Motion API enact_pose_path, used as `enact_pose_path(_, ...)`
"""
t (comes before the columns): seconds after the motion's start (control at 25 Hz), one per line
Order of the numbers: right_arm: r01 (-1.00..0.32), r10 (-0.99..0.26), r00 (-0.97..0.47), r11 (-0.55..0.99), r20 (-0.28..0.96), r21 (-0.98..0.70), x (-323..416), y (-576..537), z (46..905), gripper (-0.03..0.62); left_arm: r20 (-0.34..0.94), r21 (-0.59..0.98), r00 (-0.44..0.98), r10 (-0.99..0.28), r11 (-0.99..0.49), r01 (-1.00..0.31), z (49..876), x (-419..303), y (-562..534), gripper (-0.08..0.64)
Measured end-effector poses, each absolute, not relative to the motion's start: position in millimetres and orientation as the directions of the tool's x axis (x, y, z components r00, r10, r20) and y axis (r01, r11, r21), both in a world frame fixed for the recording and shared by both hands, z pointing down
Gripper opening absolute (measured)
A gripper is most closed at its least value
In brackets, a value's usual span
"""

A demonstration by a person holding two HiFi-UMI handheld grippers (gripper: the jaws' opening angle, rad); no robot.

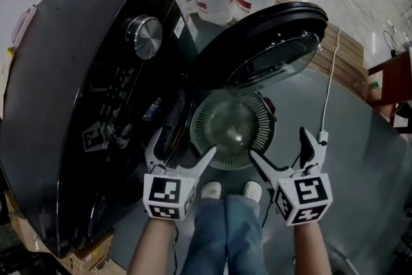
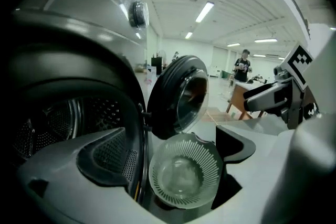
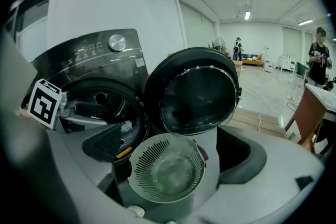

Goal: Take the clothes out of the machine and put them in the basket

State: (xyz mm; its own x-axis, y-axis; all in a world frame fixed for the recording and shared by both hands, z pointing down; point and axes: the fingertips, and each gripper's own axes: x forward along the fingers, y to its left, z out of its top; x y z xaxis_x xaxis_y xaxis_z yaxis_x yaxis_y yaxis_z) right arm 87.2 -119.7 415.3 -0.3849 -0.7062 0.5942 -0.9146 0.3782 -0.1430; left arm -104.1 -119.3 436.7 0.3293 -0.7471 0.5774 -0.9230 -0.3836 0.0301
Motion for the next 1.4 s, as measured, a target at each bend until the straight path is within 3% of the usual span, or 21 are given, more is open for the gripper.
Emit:
enact_pose_path(0.36, -0.895, -0.635, -0.412, 0.418, 0.654, -0.158, 60, -107, 491, 0.565, 0.650, 0.026, 0.264, -0.713, -0.327, -0.945, 510, -137, -99, 0.538)
enact_pose_path(0.8, -0.862, -0.571, -0.456, 0.475, 0.682, -0.178, 20, -88, 553, 0.558, 0.690, -0.184, -0.175, -0.702, 0.064, -0.981, 569, -258, -87, 0.538)
enact_pose_path(1.2, -0.865, -0.554, -0.447, 0.467, 0.702, -0.183, -25, -100, 592, 0.551, 0.695, -0.442, -0.426, -0.579, 0.123, -0.888, 612, -318, -84, 0.538)
enact_pose_path(1.4, -0.852, -0.537, -0.461, 0.489, 0.707, -0.185, -35, -92, 603, 0.551, 0.707, -0.550, -0.540, -0.457, 0.124, -0.826, 635, -346, -85, 0.538)
